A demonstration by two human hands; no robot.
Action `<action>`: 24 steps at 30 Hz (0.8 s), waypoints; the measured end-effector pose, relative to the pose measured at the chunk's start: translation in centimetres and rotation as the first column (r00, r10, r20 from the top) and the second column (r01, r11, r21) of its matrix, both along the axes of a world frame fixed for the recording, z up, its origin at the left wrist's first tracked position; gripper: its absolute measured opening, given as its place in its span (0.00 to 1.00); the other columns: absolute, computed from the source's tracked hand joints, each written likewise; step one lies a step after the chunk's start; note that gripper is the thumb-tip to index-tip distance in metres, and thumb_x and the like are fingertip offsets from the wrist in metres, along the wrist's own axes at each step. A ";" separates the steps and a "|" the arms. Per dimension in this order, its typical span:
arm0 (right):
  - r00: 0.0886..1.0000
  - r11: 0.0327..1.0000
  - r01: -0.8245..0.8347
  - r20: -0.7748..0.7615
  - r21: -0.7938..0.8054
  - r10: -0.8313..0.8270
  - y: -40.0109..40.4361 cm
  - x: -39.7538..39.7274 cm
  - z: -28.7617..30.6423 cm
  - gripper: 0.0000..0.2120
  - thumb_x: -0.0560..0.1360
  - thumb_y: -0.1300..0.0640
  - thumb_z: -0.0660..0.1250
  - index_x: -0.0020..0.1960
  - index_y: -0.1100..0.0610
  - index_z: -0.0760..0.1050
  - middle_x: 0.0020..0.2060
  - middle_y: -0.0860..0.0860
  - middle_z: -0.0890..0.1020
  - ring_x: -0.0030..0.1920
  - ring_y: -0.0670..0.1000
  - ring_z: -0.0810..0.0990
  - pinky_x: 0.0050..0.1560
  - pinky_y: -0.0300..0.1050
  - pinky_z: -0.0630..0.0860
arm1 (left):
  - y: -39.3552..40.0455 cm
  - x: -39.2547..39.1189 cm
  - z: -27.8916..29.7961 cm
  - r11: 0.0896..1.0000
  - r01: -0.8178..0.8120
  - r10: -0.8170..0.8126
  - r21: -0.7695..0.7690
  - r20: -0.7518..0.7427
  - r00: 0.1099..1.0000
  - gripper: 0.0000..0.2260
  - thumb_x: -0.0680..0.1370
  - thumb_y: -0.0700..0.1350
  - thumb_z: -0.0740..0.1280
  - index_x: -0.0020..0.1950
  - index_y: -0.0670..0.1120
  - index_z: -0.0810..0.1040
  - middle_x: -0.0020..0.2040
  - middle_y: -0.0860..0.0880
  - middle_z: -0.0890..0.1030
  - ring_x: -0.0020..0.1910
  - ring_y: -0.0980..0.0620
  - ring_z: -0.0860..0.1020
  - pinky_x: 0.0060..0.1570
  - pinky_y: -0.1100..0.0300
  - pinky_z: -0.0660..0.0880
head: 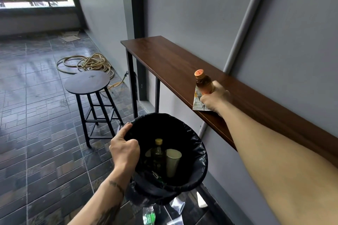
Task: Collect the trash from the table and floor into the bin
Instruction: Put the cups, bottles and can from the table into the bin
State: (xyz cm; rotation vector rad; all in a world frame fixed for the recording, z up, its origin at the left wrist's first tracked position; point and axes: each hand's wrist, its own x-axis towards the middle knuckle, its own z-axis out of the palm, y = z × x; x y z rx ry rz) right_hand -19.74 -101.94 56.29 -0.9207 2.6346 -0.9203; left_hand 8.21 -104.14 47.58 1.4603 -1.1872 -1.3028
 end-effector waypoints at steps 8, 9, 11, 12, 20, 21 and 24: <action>0.999 0.999 0.001 0.040 -0.043 0.000 1.6 1.8 0.4 0.11 0.67 0.56 0.66 0.49 0.52 0.73 0.41 0.51 0.73 0.57 0.58 0.73 0.57 0.49 0.74 | 0.4 0.5 0.2 1.000 0.000 0.000 0.004 0.008 1.000 0.33 0.64 0.32 0.60 0.65 0.54 0.82 0.52 0.49 0.86 0.42 0.45 0.85 0.45 0.49 0.84; 0.990 0.995 0.005 0.142 -0.101 0.009 1.6 2.3 0.7 0.11 0.65 0.59 0.67 0.47 0.53 0.75 0.42 0.52 0.77 0.52 0.57 0.77 0.50 0.47 0.76 | 0.5 0.6 0.1 1.000 0.001 -0.001 0.002 0.007 1.000 0.33 0.64 0.32 0.60 0.65 0.54 0.82 0.52 0.50 0.86 0.42 0.45 0.85 0.45 0.48 0.84; 0.923 0.973 -0.026 0.369 -0.228 0.111 1.9 4.4 1.4 0.10 0.60 0.65 0.66 0.41 0.55 0.75 0.36 0.52 0.81 0.37 0.54 0.79 0.33 0.41 0.73 | 0.6 0.9 -0.1 1.000 -0.002 0.002 -0.007 0.002 1.000 0.33 0.63 0.34 0.60 0.65 0.56 0.82 0.52 0.51 0.86 0.46 0.44 0.85 0.48 0.46 0.84; 0.875 0.964 -0.061 0.451 -0.257 0.176 2.2 5.7 1.4 0.10 0.59 0.68 0.66 0.37 0.56 0.75 0.30 0.50 0.80 0.30 0.52 0.77 0.27 0.39 0.70 | 0.7 1.1 -0.1 1.000 -0.006 0.006 -0.012 -0.004 1.000 0.34 0.63 0.34 0.60 0.65 0.56 0.81 0.53 0.51 0.86 0.47 0.43 0.85 0.49 0.44 0.84; 0.576 0.895 -0.435 0.734 -0.099 0.361 5.7 14.9 -6.6 0.14 0.59 0.70 0.67 0.41 0.57 0.74 0.36 0.55 0.77 0.36 0.54 0.77 0.35 0.45 0.76 | 1.8 3.1 0.2 0.999 -0.034 0.034 -0.001 -0.067 0.997 0.34 0.63 0.34 0.59 0.67 0.53 0.81 0.53 0.49 0.86 0.38 0.45 0.83 0.46 0.46 0.84; 0.607 0.882 -0.470 0.716 -0.026 0.344 6.2 15.8 -8.1 0.14 0.59 0.68 0.68 0.43 0.56 0.75 0.38 0.55 0.80 0.40 0.55 0.79 0.40 0.48 0.79 | 1.9 3.4 0.1 0.999 -0.032 0.032 -0.003 -0.070 0.997 0.35 0.62 0.34 0.59 0.67 0.53 0.81 0.54 0.50 0.86 0.38 0.45 0.83 0.46 0.46 0.84; 0.690 0.816 -0.556 0.636 0.161 0.345 7.7 17.6 -11.2 0.16 0.64 0.56 0.69 0.52 0.53 0.77 0.48 0.56 0.83 0.48 0.56 0.82 0.51 0.51 0.82 | 2.2 4.3 0.0 1.000 -0.029 0.029 -0.002 -0.065 0.997 0.34 0.63 0.34 0.60 0.65 0.54 0.81 0.56 0.53 0.85 0.50 0.43 0.85 0.53 0.41 0.82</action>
